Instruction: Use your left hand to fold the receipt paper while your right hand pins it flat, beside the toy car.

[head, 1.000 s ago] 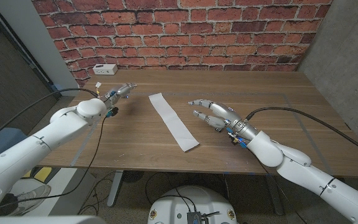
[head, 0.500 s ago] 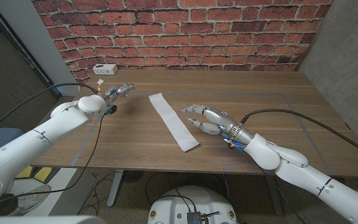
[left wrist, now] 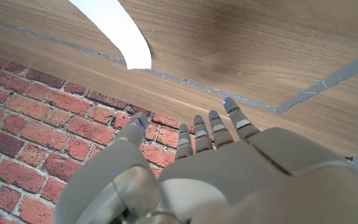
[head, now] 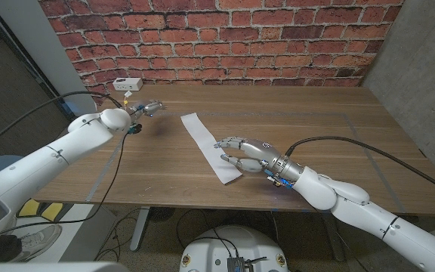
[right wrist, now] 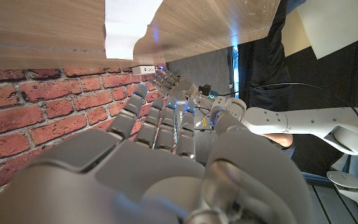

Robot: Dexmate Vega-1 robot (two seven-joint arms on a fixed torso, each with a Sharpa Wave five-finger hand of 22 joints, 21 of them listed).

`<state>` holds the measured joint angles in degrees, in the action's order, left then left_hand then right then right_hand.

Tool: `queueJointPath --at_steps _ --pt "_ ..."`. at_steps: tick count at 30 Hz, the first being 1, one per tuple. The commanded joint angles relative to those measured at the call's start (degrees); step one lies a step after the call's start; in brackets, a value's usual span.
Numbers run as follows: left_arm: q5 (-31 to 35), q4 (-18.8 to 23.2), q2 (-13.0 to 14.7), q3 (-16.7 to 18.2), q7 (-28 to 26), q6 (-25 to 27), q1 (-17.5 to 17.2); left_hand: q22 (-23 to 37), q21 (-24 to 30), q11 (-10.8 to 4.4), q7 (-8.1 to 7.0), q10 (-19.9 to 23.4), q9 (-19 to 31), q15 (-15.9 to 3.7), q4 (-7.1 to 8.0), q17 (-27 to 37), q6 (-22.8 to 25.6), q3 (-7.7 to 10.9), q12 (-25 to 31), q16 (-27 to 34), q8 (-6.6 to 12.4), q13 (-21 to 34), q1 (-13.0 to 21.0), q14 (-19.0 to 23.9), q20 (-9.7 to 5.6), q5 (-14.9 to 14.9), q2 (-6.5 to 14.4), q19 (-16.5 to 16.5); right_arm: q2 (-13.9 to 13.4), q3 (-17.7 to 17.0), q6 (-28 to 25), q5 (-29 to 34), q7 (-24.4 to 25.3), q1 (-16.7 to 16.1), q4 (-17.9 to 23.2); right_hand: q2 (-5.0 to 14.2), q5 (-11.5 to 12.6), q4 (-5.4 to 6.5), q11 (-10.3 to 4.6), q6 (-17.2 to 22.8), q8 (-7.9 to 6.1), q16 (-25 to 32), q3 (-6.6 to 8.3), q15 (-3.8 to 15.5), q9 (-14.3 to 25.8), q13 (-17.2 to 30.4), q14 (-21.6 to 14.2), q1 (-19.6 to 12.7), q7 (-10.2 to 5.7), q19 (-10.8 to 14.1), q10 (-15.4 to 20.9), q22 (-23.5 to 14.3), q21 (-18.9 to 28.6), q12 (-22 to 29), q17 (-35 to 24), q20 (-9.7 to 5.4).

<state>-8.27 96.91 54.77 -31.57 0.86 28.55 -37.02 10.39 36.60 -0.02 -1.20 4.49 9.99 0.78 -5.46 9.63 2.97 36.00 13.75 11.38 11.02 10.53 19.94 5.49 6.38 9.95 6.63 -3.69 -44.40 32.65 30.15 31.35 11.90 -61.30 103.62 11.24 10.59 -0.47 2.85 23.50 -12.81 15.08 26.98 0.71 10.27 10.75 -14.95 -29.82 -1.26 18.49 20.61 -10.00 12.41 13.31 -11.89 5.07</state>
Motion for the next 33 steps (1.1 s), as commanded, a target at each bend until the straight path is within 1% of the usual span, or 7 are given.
queueJointPath --at_steps 1,4,12,19,21,27,33 --pt "5.3 -2.1 -1.4 -4.8 5.0 2.8 6.0 0.2 -0.1 -0.53 -0.34 0.7 0.3 -0.13 -0.97 0.2 0.6 -0.22 -0.3 0.0 0.22 0.3 0.9 0.7 0.33 -0.1 -0.7 0.0 0.5 2.4 -0.1 2.0 -1.0 1.1 -2.3 0.14 -0.1 0.13 0.09 0.9 -0.2 0.2 0.6 0.37 0.3 0.1 0.1 -0.6 -0.12 0.2 0.8 -0.1 -0.2 -0.2 -0.1 -0.58" --pt "6.3 -3.2 -2.1 -5.7 6.0 2.4 7.2 0.2 -0.4 -1.14 -0.26 1.9 0.3 -0.13 -1.63 0.3 1.3 -0.97 0.0 0.0 0.34 0.4 1.0 0.9 0.69 -0.1 -1.8 -0.2 0.5 3.0 0.0 2.0 -1.3 1.4 -2.9 0.16 -0.1 0.15 0.05 1.1 -0.17 0.2 0.69 0.4 0.3 0.1 0.1 -0.7 -0.11 0.2 0.9 -0.1 -0.2 -0.2 -0.2 -0.62" --pt "9.0 -6.3 -4.1 -8.3 9.5 1.2 10.8 0.3 -1.0 -1.54 0.46 3.4 0.4 0.49 -2.48 0.4 3.5 -1.84 0.3 -0.3 0.9 0.5 1.4 0.5 1.35 -0.1 -2.8 -0.9 0.6 4.6 0.1 2.2 -2.3 2.0 -4.3 0.42 0.0 0.23 -0.29 1.6 -0.06 0.3 1.13 0.61 0.3 0.1 0.1 -1.0 -0.24 0.2 1.1 -0.1 -0.3 -0.3 -0.2 -0.78" --pt "12.1 -9.6 -6.2 -11.5 13.8 1.1 15.1 0.3 -1.5 -1.14 0.62 4.2 0.5 0.67 -2.88 0.4 4.5 -2.28 0.4 -0.6 1.05 0.6 1.7 -0.2 1.37 0.0 -3.2 -1.6 1.0 5.5 -0.2 2.5 -2.4 2.8 -5.4 0.43 0.0 0.31 -0.16 1.9 0.08 0.3 1.45 0.6 0.3 0.2 0.1 -1.2 -0.15 0.3 1.3 -0.1 -0.3 -0.4 -0.3 -0.9" --pt "12.6 -10.1 -6.6 -11.9 14.5 1.1 15.6 0.3 -1.6 -0.76 0.64 4.3 0.5 0.82 -3.0 0.4 4.6 -2.4 0.4 -0.7 0.99 0.6 1.8 -0.6 1.44 0.0 -3.3 -1.7 1.0 5.7 -0.2 2.4 -2.5 3.0 -5.5 0.43 0.0 0.35 -0.13 1.9 0.13 0.3 1.5 0.59 0.3 0.2 0.1 -1.2 -0.16 0.2 1.2 -0.1 -0.3 -0.5 -0.4 -0.9" --pt "15.9 -12.4 -8.3 -15.3 19.0 3.0 19.6 0.3 -1.9 -0.34 0.97 5.5 0.5 1.04 -3.27 0.4 5.2 -2.81 0.7 -0.6 1.05 0.6 2.0 -0.7 1.35 0.0 -3.8 -2.0 1.5 6.8 -0.1 2.3 -3.1 3.9 -6.8 0.43 0.0 0.54 -0.12 2.0 0.29 0.3 1.71 0.63 0.3 0.2 0.1 -1.3 -0.13 0.2 1.4 -0.2 -0.3 -0.5 -0.4 -0.97" --pt "18.7 -14.6 -9.9 -18.2 23.1 4.4 23.0 0.3 -2.1 0.6 1.61 7.5 0.6 0.85 -3.61 0.5 6.6 -3.62 1.2 0.4 1.15 0.7 2.4 1.9 1.57 0.1 -4.9 -1.4 1.7 7.3 -0.1 1.9 -3.2 4.4 -7.7 0.39 -0.1 0.66 0.15 2.2 0.4 0.4 1.87 0.59 0.3 0.2 0.0 -1.4 -0.13 0.3 1.6 -0.2 -0.4 -0.6 -0.5 -0.96"
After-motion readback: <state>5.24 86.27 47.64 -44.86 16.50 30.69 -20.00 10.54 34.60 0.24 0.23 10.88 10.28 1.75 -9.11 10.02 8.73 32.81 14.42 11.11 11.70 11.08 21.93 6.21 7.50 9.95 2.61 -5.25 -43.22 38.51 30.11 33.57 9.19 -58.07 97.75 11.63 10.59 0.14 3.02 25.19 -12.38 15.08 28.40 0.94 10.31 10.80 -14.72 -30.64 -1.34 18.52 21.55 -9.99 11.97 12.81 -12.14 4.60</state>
